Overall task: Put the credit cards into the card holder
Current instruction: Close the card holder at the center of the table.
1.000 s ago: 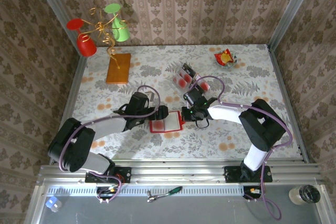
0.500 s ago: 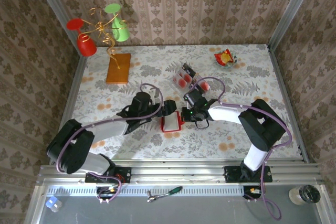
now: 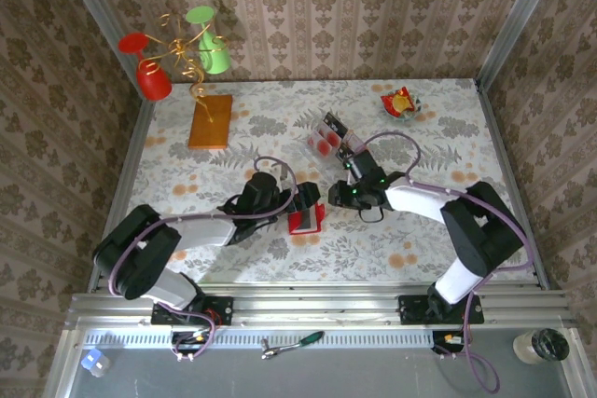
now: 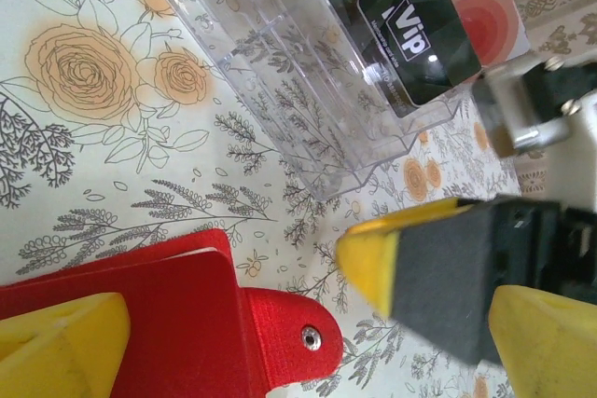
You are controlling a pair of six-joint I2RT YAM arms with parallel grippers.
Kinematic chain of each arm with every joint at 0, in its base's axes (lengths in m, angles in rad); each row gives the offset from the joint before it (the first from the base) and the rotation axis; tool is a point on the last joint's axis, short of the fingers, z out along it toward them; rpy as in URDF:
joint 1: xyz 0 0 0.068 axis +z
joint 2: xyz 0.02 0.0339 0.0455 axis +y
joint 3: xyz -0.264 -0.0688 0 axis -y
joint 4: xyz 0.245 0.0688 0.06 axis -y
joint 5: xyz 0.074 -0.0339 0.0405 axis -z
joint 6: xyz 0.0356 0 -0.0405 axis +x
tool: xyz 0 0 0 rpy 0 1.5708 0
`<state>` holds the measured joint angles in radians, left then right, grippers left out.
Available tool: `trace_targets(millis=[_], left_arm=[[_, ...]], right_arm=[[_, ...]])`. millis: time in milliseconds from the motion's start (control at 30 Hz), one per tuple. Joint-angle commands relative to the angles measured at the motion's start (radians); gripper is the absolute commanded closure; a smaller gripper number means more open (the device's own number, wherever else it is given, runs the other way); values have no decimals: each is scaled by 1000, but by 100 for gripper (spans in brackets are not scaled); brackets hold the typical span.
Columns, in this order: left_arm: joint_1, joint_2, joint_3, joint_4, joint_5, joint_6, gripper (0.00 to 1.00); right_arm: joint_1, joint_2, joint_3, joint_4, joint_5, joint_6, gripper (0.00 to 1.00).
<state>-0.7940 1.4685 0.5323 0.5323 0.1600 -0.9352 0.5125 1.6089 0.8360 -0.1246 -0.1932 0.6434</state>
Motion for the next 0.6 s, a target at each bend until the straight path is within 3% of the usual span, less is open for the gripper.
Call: trace_targets(millis=[0,233,567], left_arm=[[-25,-66,-6,-21,-49,-9,0],[-80,-99,-34,-51,-103,-14,0],[-110,69,-7,17,-109,-13,0]], right_arm=[[-31,-62,-21,-47,8,1,61],[-54,-145,-50,-72,5,-1,61],[-53,-257,-132,-75,-6,22,62]])
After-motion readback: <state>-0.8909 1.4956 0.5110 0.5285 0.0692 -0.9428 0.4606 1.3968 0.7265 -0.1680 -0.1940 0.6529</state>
